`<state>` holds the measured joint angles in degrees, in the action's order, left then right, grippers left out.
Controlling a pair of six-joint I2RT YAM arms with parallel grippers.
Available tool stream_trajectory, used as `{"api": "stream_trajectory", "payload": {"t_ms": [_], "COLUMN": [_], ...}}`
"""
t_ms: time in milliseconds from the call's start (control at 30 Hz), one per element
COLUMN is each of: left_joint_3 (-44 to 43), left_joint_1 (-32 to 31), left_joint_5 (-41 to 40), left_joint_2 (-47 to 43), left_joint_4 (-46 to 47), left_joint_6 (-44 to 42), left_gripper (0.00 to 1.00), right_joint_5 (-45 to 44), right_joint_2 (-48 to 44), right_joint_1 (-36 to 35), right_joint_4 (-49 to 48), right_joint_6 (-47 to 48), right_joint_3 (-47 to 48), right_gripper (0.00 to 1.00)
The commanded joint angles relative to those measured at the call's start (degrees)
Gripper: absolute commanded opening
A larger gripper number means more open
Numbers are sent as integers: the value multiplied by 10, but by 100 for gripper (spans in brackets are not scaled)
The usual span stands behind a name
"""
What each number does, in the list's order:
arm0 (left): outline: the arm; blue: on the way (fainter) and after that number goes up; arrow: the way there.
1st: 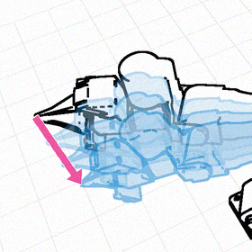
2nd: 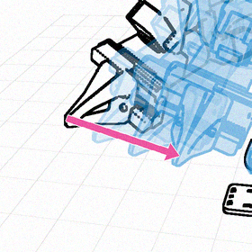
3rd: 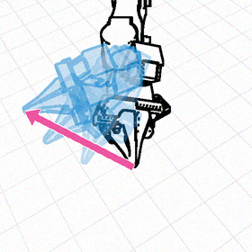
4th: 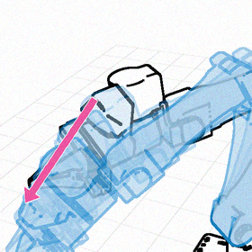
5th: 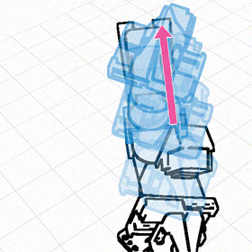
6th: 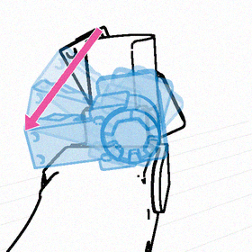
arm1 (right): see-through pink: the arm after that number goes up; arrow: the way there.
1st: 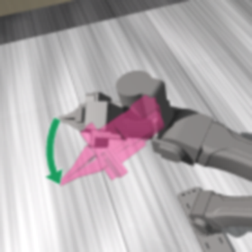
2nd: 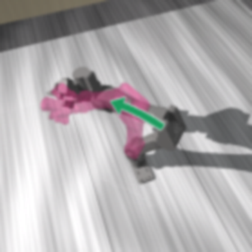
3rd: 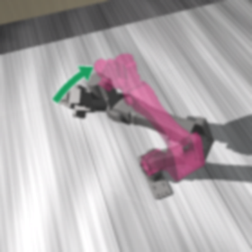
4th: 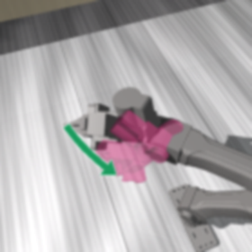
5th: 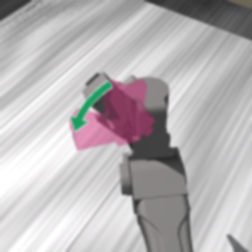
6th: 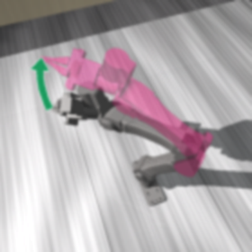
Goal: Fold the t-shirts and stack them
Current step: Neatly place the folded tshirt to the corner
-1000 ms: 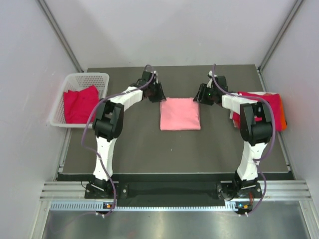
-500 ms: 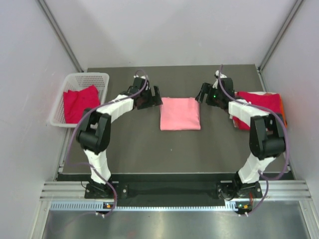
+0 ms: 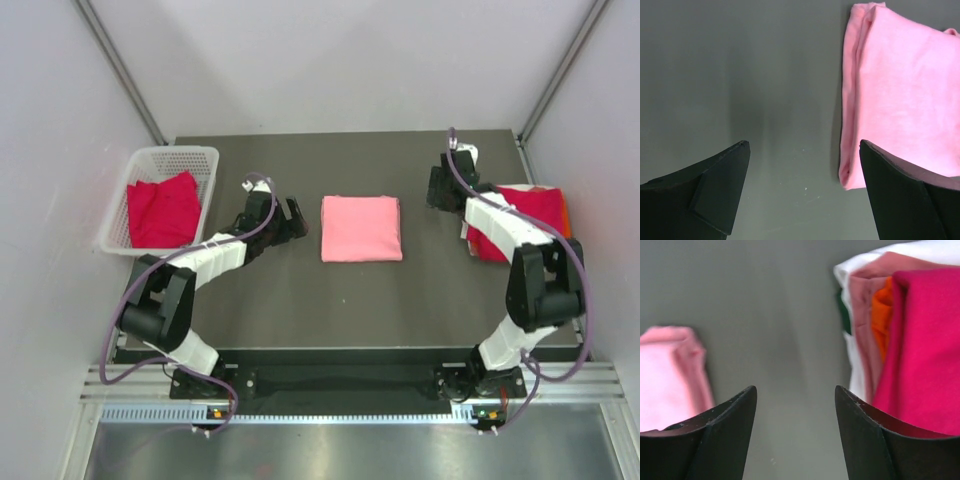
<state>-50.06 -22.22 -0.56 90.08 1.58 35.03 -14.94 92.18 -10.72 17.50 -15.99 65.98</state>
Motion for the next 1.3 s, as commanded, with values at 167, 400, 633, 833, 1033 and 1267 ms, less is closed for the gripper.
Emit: {"api": "stream_trajectory", "payload": {"t_ms": [167,400,633,833,1033,1267], "left_joint_3": [9,2,-2,-8,-11,-12], "left_joint_1": [0,0,0,1,1,0], "left_joint_5": [-3,-3,-3,-1,-5,-9], "left_joint_2": [-30,-26,-19,-17,-14,-11], "left_joint_4": [81,74,69,62,60,57], "left_joint_6": [15,15,17,16,17,14], "left_gripper": [94,94,94,93,93,93], "right_joint_5": [-230,-309,-352,-392,-364,-261], "right_joint_2": [149,263,329,366,340,265], "right_joint_1": [-28,-30,-30,-12,-25,-77], "right_joint_4": [141,199,222,246,236,208], "right_joint_6": [44,55,61,49,44,28], "right_joint_3": [144,229,255,267,257,242], "right_gripper": [65,60,54,45,0,0]}}
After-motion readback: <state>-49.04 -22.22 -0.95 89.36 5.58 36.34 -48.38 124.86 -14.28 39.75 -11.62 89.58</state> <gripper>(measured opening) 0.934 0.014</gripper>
